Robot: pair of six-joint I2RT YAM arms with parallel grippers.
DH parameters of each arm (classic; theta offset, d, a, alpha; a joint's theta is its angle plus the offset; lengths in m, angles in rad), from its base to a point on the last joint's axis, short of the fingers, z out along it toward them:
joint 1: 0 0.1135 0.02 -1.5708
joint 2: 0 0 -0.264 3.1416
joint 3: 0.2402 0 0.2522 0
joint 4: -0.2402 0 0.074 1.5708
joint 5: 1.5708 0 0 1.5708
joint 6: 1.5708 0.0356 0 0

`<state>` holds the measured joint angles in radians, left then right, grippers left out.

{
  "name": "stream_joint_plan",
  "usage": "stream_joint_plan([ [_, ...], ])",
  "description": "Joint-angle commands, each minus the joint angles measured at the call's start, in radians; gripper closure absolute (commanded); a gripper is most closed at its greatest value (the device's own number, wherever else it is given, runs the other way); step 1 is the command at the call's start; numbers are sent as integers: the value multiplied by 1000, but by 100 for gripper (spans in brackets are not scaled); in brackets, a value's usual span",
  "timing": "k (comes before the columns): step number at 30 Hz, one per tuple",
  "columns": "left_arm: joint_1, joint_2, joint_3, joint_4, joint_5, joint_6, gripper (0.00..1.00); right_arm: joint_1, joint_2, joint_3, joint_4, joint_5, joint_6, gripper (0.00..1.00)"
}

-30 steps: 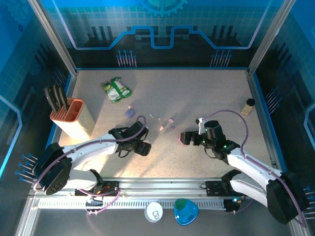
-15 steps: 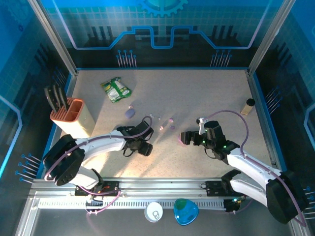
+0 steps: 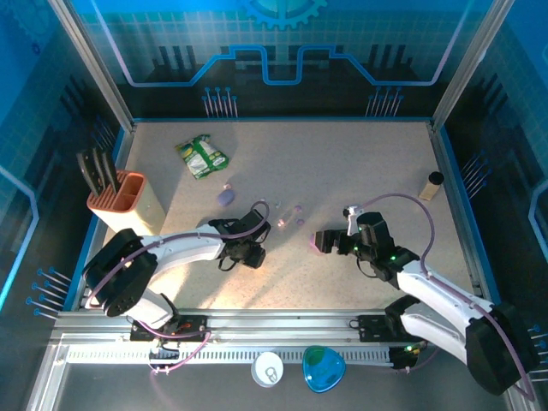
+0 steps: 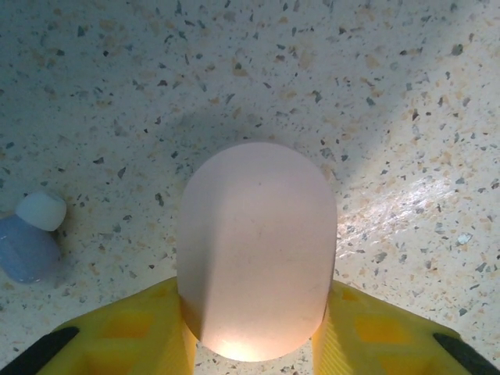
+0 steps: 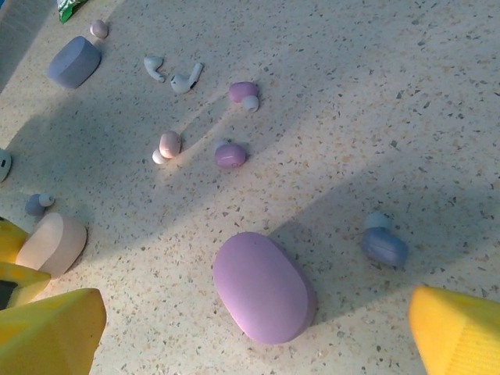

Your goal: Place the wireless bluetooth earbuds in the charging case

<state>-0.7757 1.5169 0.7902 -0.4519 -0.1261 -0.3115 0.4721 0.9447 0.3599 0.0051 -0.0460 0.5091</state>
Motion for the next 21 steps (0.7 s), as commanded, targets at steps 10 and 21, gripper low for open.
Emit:
stream_joint_plan([
  [10,-9,-138,-128,491,227,398,59,-52,42,58,59,-436,165,6],
  [21,-7,-130,-167,724,404,592,61,-34,174,78,181,-578,331,30],
])
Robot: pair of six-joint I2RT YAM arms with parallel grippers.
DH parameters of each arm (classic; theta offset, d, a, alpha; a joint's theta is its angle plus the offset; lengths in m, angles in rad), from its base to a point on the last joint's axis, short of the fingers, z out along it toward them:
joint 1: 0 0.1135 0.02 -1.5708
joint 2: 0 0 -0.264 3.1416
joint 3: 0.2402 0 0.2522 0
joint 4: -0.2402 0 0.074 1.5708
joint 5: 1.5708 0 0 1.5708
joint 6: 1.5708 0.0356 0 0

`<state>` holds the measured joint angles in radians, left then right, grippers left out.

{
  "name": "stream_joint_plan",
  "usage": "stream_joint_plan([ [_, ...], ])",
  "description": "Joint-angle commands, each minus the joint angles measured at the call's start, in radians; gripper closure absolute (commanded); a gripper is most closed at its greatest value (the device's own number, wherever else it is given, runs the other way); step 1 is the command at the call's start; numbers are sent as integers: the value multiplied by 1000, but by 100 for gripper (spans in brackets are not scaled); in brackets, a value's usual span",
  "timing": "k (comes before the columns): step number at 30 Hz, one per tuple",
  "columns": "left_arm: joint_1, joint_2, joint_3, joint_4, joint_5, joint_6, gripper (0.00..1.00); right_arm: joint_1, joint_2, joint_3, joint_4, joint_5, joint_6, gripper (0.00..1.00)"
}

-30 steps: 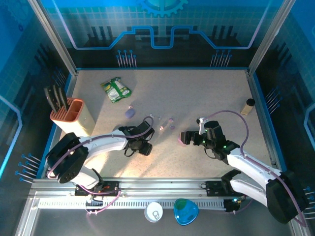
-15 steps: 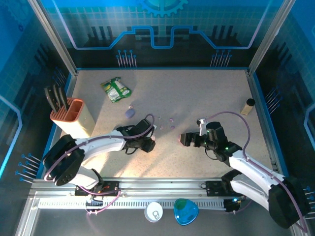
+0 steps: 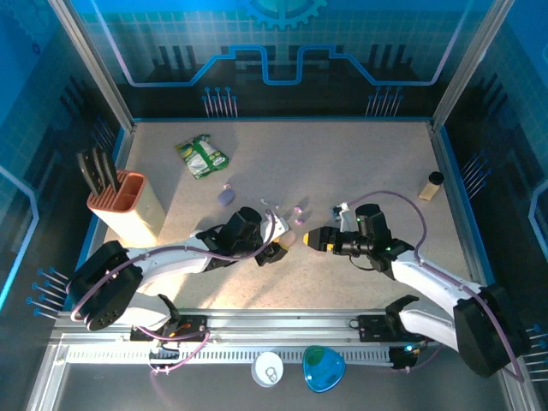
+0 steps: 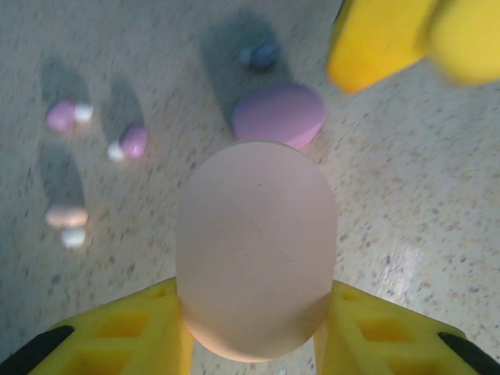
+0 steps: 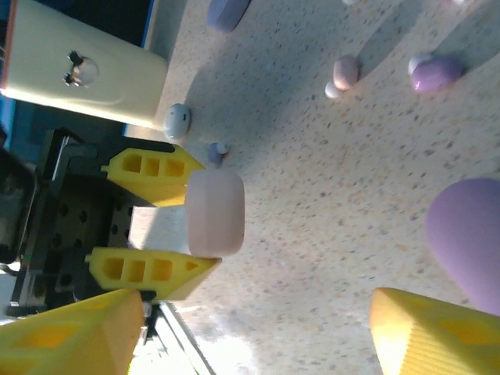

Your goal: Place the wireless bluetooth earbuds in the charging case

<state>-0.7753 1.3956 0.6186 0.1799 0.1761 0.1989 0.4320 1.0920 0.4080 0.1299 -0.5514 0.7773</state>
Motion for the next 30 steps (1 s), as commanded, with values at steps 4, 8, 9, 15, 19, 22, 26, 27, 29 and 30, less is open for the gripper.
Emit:
stream_joint_plan([
  [4,-8,-2,5,93,148,115,61,30,71,33,119,-92,96,35],
  [8,-7,-2,6,59,128,154,61,49,99,35,160,-89,110,35],
  [9,-8,-4,5,56,126,156,61,51,106,36,169,-88,113,35],
  [15,-8,-9,3,55,138,162,62,62,154,37,241,-103,148,39],
  [19,-8,-3,6,56,124,154,62,63,154,27,271,-102,151,31],
  [22,-7,3,6,59,117,146,62,63,131,14,255,-62,133,26],
  [26,-8,6,8,67,129,145,62,62,111,13,224,-38,114,31],
  [27,-7,6,10,71,132,145,62,62,116,18,220,-44,113,33],
  [29,-7,7,13,74,137,149,62,62,133,24,230,-64,122,36],
  [30,-7,9,16,73,138,149,62,63,141,26,237,-75,125,38],
])
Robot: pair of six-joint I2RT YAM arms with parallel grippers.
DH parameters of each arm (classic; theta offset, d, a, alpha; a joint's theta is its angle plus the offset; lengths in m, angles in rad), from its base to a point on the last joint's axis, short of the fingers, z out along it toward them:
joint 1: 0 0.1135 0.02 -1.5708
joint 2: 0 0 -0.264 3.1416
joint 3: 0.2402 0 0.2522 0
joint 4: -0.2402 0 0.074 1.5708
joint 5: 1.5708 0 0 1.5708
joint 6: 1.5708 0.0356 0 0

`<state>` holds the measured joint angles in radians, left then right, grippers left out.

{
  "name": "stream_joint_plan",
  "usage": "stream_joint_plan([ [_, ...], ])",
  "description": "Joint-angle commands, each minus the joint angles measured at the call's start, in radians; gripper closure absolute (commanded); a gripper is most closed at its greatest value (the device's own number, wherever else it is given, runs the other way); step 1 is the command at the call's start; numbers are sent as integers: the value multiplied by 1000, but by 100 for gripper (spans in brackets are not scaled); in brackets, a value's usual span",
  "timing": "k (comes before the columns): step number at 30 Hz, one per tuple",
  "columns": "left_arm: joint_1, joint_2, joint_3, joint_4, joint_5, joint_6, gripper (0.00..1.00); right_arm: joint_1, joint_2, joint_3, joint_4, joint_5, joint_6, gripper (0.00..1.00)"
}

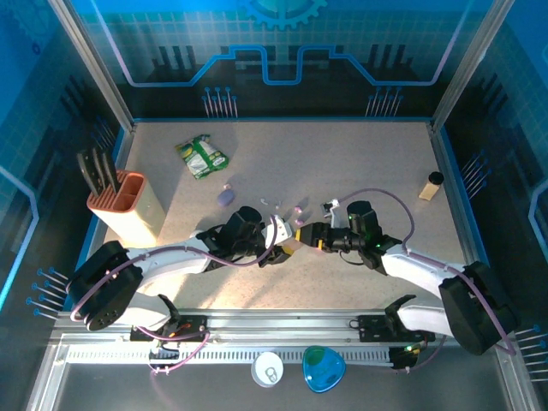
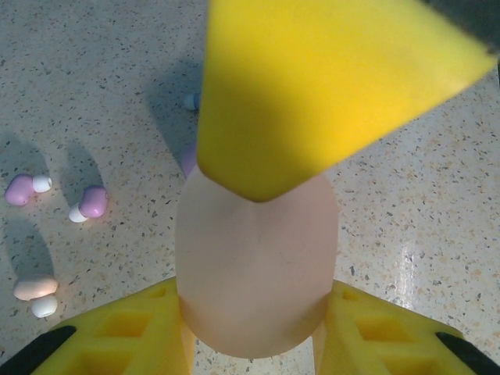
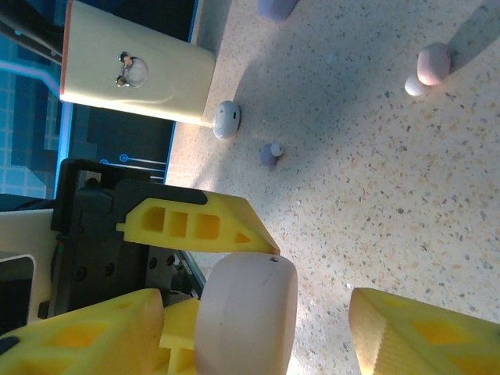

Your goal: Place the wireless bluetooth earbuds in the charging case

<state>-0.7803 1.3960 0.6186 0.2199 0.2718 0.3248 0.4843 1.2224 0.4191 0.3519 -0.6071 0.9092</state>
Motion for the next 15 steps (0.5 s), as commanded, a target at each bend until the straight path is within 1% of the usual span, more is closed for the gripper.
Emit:
stream_joint_plan([
  [1,-2,12,20,32,41,23,62,11,19,18,22,-28,-1,40],
  [6,-2,23,36,22,28,21,62,10,34,15,41,-48,20,49],
  [10,-3,22,32,43,12,13,59,9,23,17,42,-48,33,67],
  [13,-4,16,30,64,-3,3,56,-1,10,25,66,-55,75,75],
  [15,-4,6,28,84,1,-6,55,-6,-2,37,84,-65,94,77],
])
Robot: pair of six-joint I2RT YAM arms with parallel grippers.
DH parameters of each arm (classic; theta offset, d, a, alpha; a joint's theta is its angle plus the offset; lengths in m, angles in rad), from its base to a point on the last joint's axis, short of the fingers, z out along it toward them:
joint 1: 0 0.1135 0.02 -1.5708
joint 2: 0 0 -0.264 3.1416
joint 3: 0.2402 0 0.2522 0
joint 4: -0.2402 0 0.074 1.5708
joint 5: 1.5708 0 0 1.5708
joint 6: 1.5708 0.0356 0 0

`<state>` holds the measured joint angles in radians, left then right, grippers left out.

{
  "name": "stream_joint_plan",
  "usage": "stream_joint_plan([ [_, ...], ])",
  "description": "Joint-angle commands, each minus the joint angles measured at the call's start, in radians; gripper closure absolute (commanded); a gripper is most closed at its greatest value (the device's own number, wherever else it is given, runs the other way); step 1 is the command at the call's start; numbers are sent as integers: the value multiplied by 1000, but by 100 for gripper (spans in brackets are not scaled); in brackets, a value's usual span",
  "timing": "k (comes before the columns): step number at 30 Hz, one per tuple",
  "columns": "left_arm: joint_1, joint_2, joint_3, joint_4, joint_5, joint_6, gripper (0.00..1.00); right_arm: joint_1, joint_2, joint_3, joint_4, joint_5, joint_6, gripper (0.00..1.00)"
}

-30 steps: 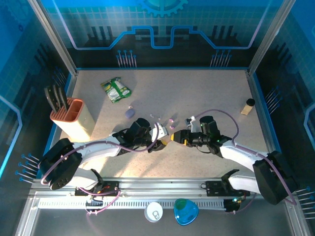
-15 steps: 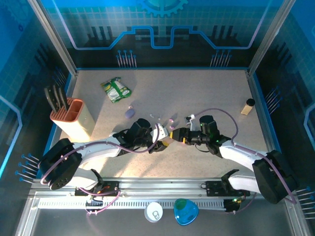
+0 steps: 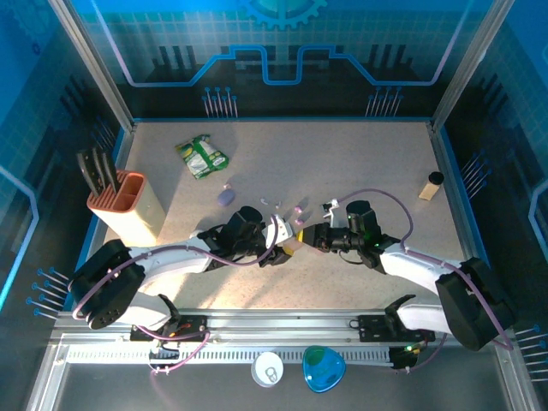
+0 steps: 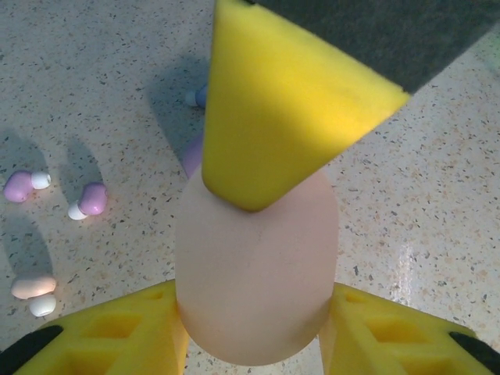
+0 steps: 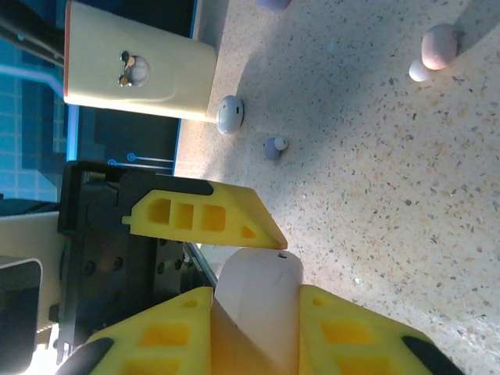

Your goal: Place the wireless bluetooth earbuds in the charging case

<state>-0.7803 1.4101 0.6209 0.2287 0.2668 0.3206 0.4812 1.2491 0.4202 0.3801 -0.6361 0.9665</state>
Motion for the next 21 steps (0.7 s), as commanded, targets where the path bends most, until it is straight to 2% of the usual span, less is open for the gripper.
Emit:
stream_joint_plan([
  [1,-4,-11,22,92,5,-6,53,-5,-39,45,48,-38,38,78],
  [2,-4,-15,18,110,-1,-11,50,-9,-48,54,36,-36,40,78],
  [4,-5,-29,1,167,-18,-32,36,-18,-67,65,14,-29,46,78],
  [7,-4,-57,-56,346,-39,-75,15,-43,-100,66,1,0,89,80],
  [8,-5,-60,-69,403,-50,-90,11,-51,-114,64,7,12,110,80],
  [14,-2,-55,-136,719,-123,-181,1,-116,-191,78,19,28,213,80],
  [21,12,51,-139,960,-52,-275,1,-171,-276,97,32,14,359,80],
])
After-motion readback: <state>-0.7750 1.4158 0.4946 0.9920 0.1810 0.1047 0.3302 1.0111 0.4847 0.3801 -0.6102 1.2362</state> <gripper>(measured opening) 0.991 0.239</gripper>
